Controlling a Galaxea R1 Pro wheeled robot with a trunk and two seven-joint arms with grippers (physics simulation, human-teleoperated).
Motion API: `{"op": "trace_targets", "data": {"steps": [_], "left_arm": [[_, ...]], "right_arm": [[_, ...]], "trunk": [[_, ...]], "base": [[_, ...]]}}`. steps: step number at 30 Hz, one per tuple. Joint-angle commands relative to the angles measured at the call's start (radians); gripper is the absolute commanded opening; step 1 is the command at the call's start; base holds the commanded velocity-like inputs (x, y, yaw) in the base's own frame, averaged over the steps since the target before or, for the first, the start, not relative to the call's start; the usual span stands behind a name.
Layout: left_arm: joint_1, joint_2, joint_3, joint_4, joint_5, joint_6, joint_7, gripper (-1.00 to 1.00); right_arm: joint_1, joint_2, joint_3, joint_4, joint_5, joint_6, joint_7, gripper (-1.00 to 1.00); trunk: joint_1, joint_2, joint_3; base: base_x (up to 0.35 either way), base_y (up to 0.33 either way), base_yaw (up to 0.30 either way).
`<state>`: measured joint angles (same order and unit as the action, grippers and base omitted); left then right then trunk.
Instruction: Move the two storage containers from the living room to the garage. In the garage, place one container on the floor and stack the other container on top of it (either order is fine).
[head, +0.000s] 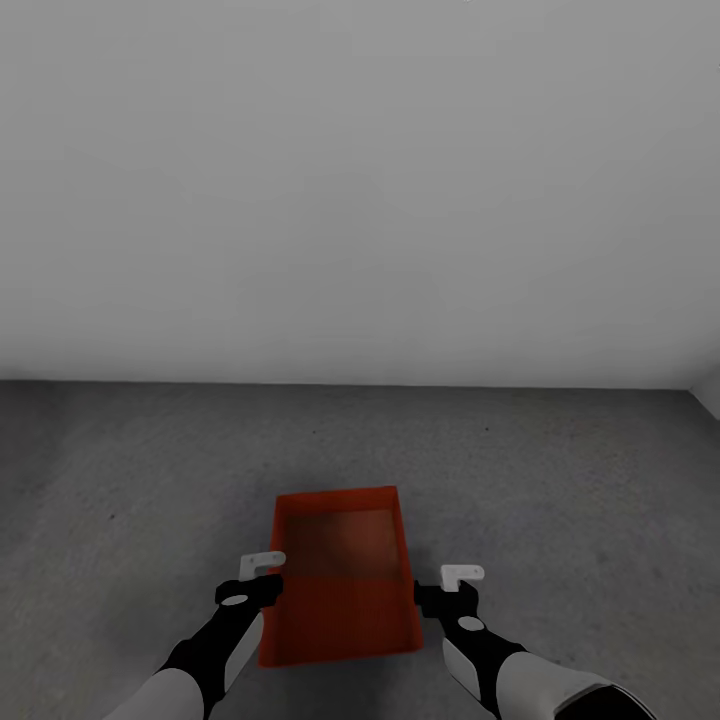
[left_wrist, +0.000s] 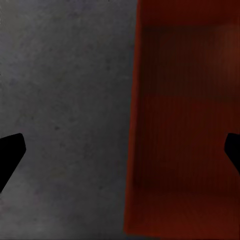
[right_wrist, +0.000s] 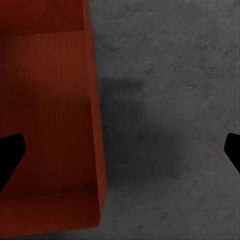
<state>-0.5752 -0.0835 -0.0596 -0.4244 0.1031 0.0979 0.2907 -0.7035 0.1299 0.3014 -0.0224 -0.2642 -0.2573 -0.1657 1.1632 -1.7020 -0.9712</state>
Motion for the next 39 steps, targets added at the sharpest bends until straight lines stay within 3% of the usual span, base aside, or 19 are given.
{"op": "trace_targets", "data": {"steps": [1, 39], "left_arm": [[0.0, 0.001, -0.006, -0.002, 0.01, 0.005, 0.007, 1.0], [0.0, 0.002, -0.007, -0.002, 0.01, 0.005, 0.007, 1.0]], "right_arm": [[-0.001, 0.0, 0.009, 0.001, -0.009, -0.003, -0.003, 1.0], [-0.001, 0.0, 0.009, 0.001, -0.009, -0.002, -0.003, 1.0]], "trunk": [[-0.004, 0.007, 0.003], [-0.15, 0.273, 0.122]], "base": [[0.0, 0.0, 0.0], [0.0, 0.0, 0.0]]}}
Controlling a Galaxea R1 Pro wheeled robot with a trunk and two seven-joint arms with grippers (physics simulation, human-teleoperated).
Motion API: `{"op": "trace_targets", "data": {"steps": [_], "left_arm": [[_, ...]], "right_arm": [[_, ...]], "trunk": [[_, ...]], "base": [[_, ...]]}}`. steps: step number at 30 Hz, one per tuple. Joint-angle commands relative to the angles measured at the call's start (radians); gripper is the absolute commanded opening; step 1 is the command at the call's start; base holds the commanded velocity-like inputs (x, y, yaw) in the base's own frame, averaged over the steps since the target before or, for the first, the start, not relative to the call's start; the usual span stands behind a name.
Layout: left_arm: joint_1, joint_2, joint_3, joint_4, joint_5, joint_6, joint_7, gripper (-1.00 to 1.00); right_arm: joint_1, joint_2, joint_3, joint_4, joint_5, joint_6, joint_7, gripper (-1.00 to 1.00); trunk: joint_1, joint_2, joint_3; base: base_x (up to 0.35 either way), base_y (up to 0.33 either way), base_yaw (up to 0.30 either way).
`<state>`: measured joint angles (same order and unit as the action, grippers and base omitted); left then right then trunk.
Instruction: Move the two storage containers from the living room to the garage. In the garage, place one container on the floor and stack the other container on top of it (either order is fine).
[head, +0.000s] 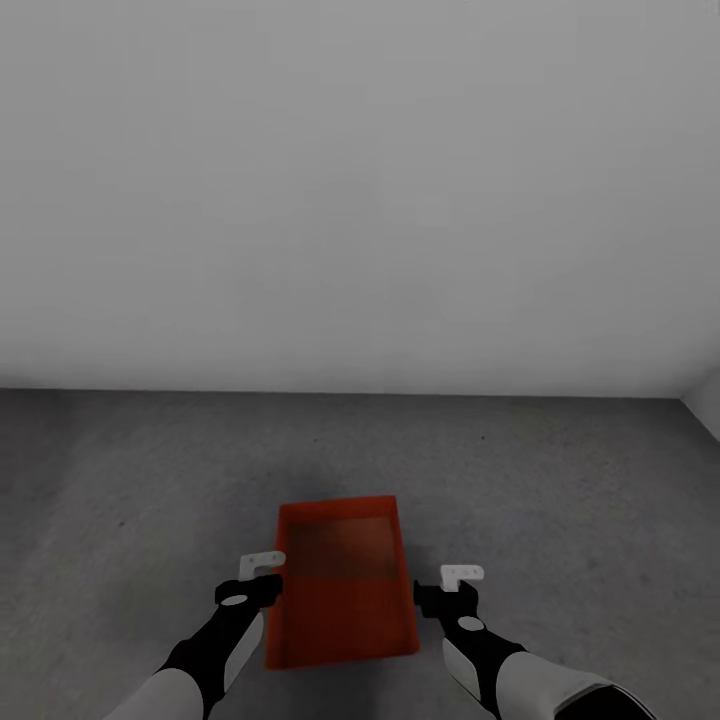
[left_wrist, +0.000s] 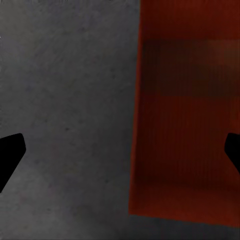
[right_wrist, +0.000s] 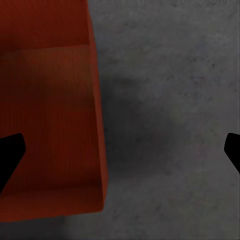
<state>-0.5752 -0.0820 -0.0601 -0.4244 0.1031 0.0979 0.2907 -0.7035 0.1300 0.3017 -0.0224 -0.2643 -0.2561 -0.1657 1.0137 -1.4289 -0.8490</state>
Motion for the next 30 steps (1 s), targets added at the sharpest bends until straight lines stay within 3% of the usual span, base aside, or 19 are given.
{"op": "trace_targets", "data": {"steps": [1, 27, 30], "left_arm": [[0.0, 0.001, -0.006, -0.002, 0.01, 0.005, 0.007, 1.0], [0.0, 0.001, -0.006, -0.002, 0.01, 0.005, 0.007, 1.0], [0.0, 0.0, -0.006, -0.003, 0.01, 0.004, 0.007, 1.0]], "right_arm": [[-0.001, 0.0, 0.008, 0.001, -0.009, -0.003, -0.003, 1.0], [-0.001, -0.001, 0.008, 0.001, -0.009, -0.002, -0.003, 1.0], [-0.001, -0.001, 0.008, 0.001, -0.009, -0.003, -0.003, 1.0]], "trunk": [[-0.004, 0.007, 0.003], [-0.104, 0.189, 0.084], [-0.104, 0.189, 0.084]], "base": [[0.0, 0.0, 0.0], [0.0, 0.0, 0.0], [0.0, 0.0, 0.0]]}}
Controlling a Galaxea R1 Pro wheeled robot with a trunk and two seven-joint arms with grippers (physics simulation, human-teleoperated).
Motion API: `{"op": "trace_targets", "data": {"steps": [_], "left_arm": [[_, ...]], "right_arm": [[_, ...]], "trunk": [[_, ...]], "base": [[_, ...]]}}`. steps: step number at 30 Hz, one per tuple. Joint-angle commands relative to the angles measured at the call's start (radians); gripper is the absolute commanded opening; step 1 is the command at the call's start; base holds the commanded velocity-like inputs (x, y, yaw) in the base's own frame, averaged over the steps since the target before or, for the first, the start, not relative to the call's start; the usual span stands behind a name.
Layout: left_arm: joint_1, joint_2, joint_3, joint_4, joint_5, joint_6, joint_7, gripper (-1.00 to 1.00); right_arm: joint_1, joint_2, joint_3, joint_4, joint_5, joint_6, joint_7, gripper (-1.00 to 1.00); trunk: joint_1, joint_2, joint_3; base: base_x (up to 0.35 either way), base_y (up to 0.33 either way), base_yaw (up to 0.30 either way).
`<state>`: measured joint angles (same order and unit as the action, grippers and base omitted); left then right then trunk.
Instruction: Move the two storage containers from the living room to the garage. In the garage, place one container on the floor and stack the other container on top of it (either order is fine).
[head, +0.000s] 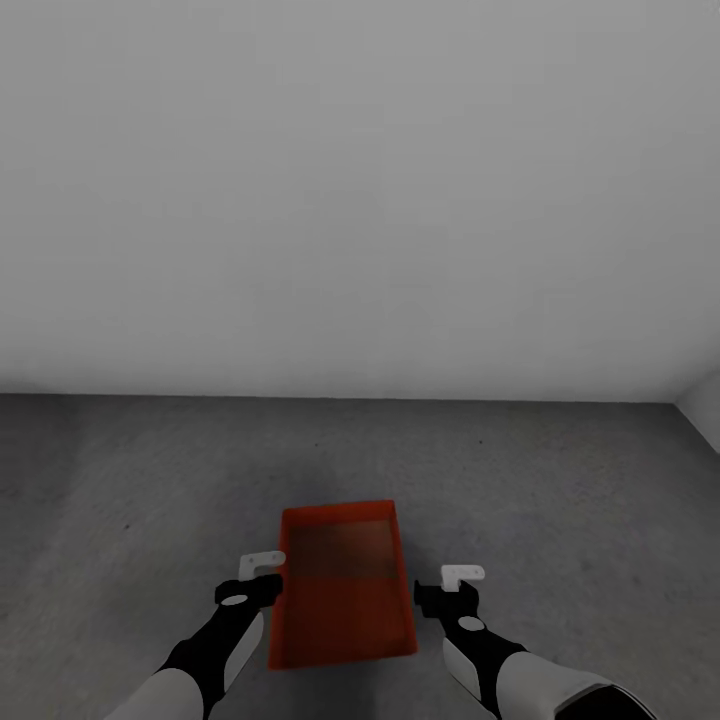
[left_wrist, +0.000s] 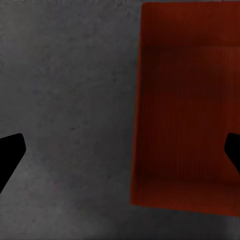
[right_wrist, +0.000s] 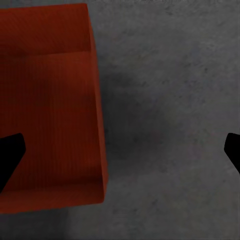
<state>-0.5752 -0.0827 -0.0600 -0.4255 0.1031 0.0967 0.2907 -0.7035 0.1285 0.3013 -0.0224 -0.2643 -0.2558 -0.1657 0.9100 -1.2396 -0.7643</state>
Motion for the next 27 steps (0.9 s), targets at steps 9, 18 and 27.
{"op": "trace_targets", "data": {"steps": [9, 18, 27], "left_arm": [[0.0, 0.001, -0.007, -0.001, 0.01, 0.006, 0.007, 1.0], [0.0, 0.0, -0.009, 0.001, 0.01, 0.008, 0.007, 1.0], [0.0, 0.0, -0.009, 0.001, 0.01, 0.01, 0.007, 1.0]], "right_arm": [[-0.001, 0.0, 0.009, 0.001, -0.009, -0.003, -0.003, 1.0], [-0.001, 0.0, 0.009, 0.001, -0.009, -0.003, -0.003, 1.0], [-0.001, 0.0, 0.009, 0.001, -0.009, -0.003, -0.003, 1.0]], "trunk": [[0.0, 0.0, -0.001], [0.0, 0.0, -0.001], [0.0, 0.0, -0.001]], "base": [[-0.018, 0.0, 0.0], [-0.288, 0.0, 0.0], [-0.343, 0.0, 0.0]]}}
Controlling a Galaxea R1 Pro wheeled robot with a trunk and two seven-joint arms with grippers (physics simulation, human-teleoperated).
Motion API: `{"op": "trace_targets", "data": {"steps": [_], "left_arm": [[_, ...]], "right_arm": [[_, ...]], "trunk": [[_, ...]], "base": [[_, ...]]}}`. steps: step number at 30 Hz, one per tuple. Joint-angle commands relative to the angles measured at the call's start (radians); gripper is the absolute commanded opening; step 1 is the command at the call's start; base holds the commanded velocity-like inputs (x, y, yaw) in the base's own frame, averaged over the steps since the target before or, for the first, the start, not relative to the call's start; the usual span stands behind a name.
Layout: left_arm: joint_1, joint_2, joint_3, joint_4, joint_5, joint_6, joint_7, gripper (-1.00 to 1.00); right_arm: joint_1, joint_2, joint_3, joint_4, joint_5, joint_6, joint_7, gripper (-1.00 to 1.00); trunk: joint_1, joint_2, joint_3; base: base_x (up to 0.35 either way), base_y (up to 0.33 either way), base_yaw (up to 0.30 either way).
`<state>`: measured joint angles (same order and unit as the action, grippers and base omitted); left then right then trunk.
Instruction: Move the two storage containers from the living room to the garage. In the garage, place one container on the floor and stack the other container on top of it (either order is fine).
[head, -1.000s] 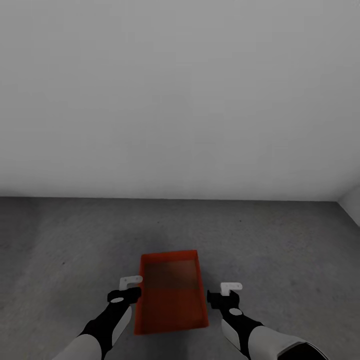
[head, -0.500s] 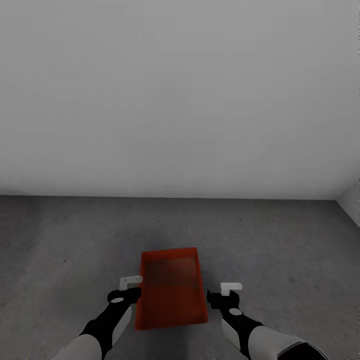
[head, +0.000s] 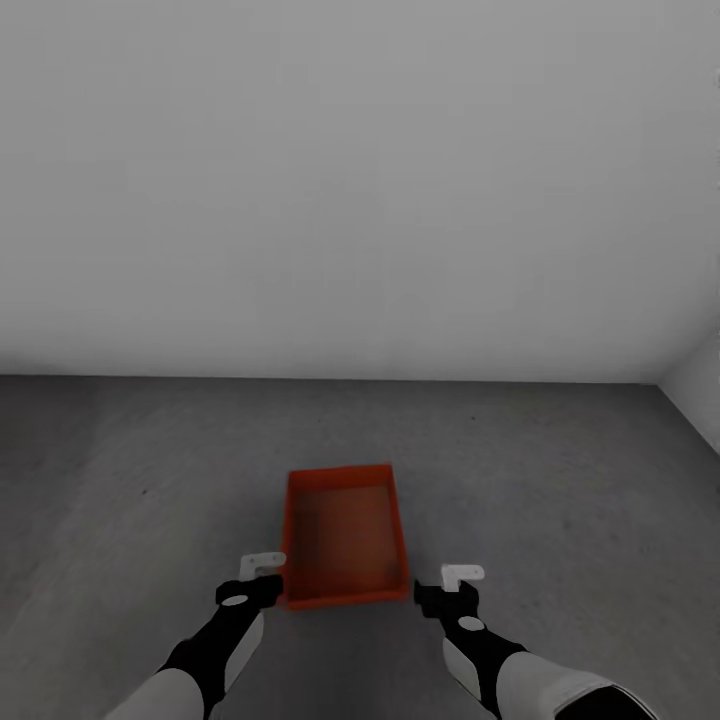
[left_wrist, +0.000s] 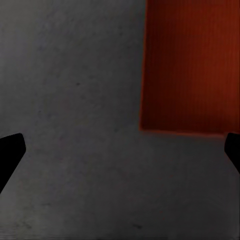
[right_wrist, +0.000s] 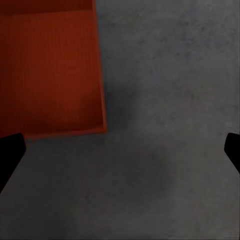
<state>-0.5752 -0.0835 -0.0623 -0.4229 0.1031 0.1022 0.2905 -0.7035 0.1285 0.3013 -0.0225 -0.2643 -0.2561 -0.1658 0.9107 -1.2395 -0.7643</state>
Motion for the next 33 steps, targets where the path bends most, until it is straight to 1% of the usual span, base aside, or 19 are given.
{"op": "trace_targets", "data": {"steps": [1, 33], "left_arm": [[0.0, 0.001, -0.007, -0.002, 0.01, 0.005, 0.007, 1.0], [0.0, 0.0, -0.006, -0.002, 0.01, 0.005, 0.006, 1.0]], "right_arm": [[-0.001, 0.0, 0.009, 0.001, -0.009, -0.003, -0.003, 1.0], [-0.001, 0.0, 0.009, 0.001, -0.009, -0.003, -0.003, 1.0]], "trunk": [[-0.001, 0.0, -0.001], [-0.001, 0.0, -0.001]], "base": [[-0.346, 0.0, 0.0], [-0.346, 0.0, 0.0]]}}
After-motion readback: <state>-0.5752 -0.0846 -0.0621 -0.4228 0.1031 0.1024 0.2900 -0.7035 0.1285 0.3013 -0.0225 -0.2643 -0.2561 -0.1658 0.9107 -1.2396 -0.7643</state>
